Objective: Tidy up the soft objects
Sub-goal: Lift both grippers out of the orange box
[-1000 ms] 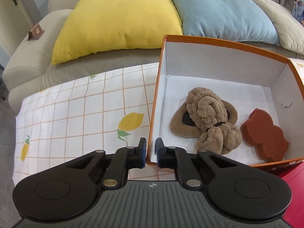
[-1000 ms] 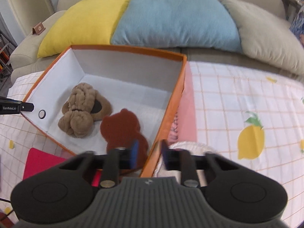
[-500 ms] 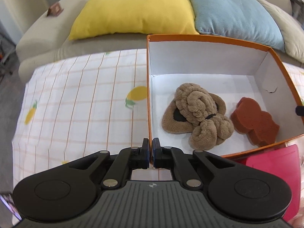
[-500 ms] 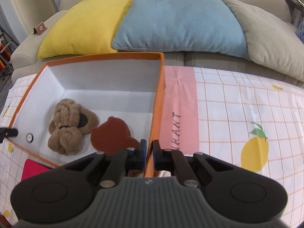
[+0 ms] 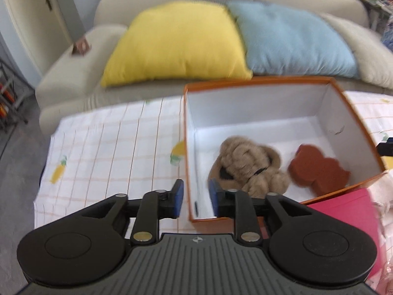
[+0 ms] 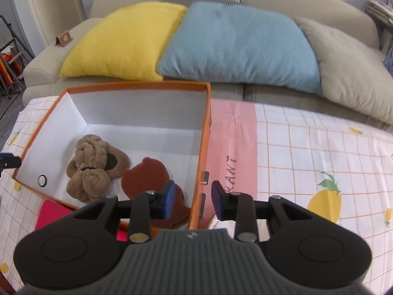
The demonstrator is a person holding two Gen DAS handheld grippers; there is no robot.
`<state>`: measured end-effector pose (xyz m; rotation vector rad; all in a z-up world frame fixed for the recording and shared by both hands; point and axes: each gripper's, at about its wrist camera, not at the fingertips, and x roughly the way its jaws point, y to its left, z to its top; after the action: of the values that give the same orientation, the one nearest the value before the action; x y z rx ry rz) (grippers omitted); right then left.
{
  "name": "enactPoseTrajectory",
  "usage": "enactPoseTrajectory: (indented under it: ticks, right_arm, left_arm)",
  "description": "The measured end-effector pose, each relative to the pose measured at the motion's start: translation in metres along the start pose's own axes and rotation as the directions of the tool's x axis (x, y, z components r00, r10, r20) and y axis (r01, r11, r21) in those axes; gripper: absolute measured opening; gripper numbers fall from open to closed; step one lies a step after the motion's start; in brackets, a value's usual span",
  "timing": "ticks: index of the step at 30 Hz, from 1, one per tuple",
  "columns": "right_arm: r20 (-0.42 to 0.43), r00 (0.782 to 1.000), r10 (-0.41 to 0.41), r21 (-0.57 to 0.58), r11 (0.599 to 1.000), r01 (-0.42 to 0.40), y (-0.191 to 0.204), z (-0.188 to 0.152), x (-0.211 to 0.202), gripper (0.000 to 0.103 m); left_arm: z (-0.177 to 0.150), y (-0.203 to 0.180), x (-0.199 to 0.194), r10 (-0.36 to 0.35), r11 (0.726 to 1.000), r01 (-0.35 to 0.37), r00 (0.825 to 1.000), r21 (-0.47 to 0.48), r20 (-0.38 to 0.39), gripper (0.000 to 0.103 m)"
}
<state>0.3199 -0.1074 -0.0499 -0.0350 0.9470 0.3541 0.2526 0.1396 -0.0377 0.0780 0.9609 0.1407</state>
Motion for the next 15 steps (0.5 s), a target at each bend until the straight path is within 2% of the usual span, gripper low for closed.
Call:
enactPoseTrajectory:
  ticks: [3, 6, 8, 11, 12, 15]
  right_arm:
    - [0.046, 0.999, 0.021, 0.004, 1.000, -0.021, 0.001, -0.009, -0.025, 0.039]
    - [0.091, 0.995, 0.036, 0.005, 0.999, -0.036, 0.000, -0.023, -0.051, 0.044]
    - [0.124, 0.992, 0.041, 0.009, 0.999, -0.042, -0.002, -0.036, -0.070, 0.044]
    - [0.158, 0.986, 0.050, 0.037, 0.998, -0.056, -0.007, -0.059, -0.095, 0.047]
    - [0.159, 0.985, 0.061, 0.047, 0.997, -0.069, -0.011, -0.068, -0.102, 0.051]
    - [0.153, 0.986, 0.062, 0.067, 0.995, -0.073, -0.020, -0.096, -0.122, 0.051]
  left_arm:
    - [-0.005, -0.012, -0.029, -0.047, 0.999, 0.048, 0.995, -0.001, 0.083, 0.052]
    - [-0.013, -0.025, -0.061, -0.106, 0.994, 0.106, 0.981, 0.010, 0.162, 0.058]
    - [-0.022, -0.033, -0.082, -0.163, 0.986, 0.165, 0.965, 0.006, 0.207, 0.058]
    - [-0.038, -0.046, -0.109, -0.282, 0.958, 0.287, 0.930, 0.014, 0.234, 0.058]
    - [-0.044, -0.052, -0.117, -0.311, 0.949, 0.315, 0.919, 0.021, 0.241, 0.058]
    - [-0.065, -0.068, -0.134, -0.379, 0.924, 0.380, 0.889, 0.047, 0.256, 0.058]
